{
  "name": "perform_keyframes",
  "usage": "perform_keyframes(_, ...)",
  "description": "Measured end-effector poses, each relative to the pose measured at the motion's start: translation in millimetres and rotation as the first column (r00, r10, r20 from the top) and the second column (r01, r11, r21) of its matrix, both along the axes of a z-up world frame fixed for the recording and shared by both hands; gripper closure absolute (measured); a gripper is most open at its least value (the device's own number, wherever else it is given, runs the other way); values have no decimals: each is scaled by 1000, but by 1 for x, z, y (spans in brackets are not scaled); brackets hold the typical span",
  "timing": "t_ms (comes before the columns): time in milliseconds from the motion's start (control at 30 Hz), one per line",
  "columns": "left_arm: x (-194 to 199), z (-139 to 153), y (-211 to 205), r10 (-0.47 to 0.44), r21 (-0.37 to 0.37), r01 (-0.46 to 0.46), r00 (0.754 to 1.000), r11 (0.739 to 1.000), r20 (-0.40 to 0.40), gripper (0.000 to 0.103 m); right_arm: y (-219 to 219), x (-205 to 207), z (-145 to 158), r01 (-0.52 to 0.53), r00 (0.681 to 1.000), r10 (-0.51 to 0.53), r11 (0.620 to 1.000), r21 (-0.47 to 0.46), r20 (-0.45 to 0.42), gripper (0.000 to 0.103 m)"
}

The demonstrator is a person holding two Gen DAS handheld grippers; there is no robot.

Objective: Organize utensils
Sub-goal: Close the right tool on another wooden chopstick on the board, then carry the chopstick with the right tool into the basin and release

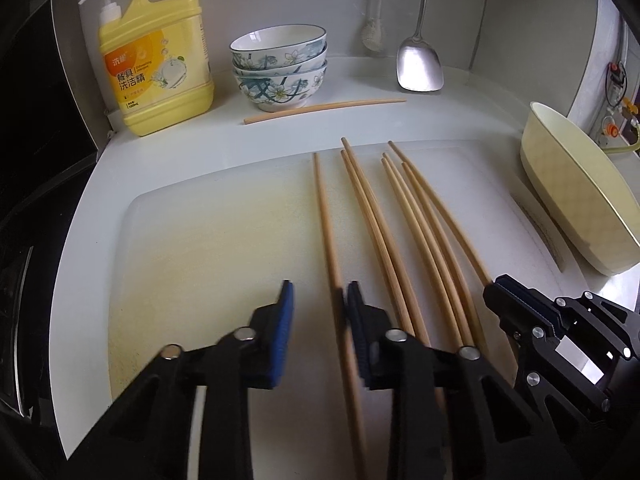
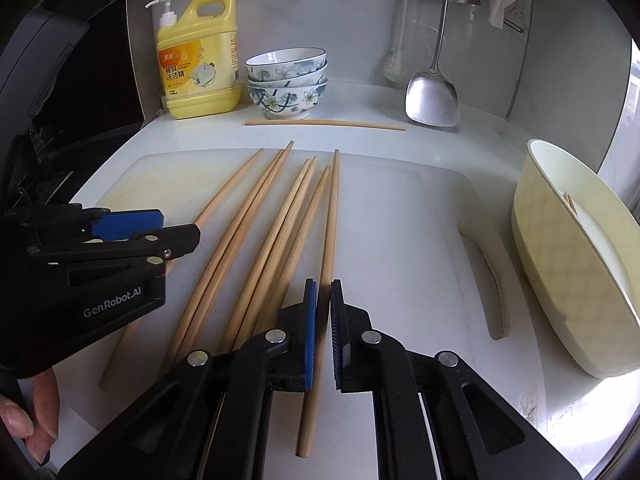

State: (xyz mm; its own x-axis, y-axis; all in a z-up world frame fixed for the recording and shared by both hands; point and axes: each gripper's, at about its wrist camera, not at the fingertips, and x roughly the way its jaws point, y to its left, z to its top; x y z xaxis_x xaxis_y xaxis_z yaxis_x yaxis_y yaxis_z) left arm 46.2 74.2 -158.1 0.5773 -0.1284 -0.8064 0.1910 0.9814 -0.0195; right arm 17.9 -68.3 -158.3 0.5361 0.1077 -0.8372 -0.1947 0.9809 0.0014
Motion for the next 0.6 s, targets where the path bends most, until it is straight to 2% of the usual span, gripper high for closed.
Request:
perform_keyframes(33, 0, 0, 1, -2, -9, 2, 1000, 1000, -4, 96, -1, 0, 0, 4, 1000, -4, 1000, 13, -5, 97)
perform_keyframes(200, -4, 1, 7, -10, -46, 9, 1000, 999, -21, 96, -9, 0, 1, 41, 999, -39, 997, 69, -22, 97)
perform_keyframes(367, -10, 9, 14, -13, -47, 12, 1000, 999, -29, 96, -11, 0, 15, 59, 998, -58, 996, 70, -4, 97)
perform_keyframes(600, -15, 56, 23, -41, -62, 40, 999, 997, -20, 96, -20, -3, 63, 117, 993, -119, 988, 99, 12, 97)
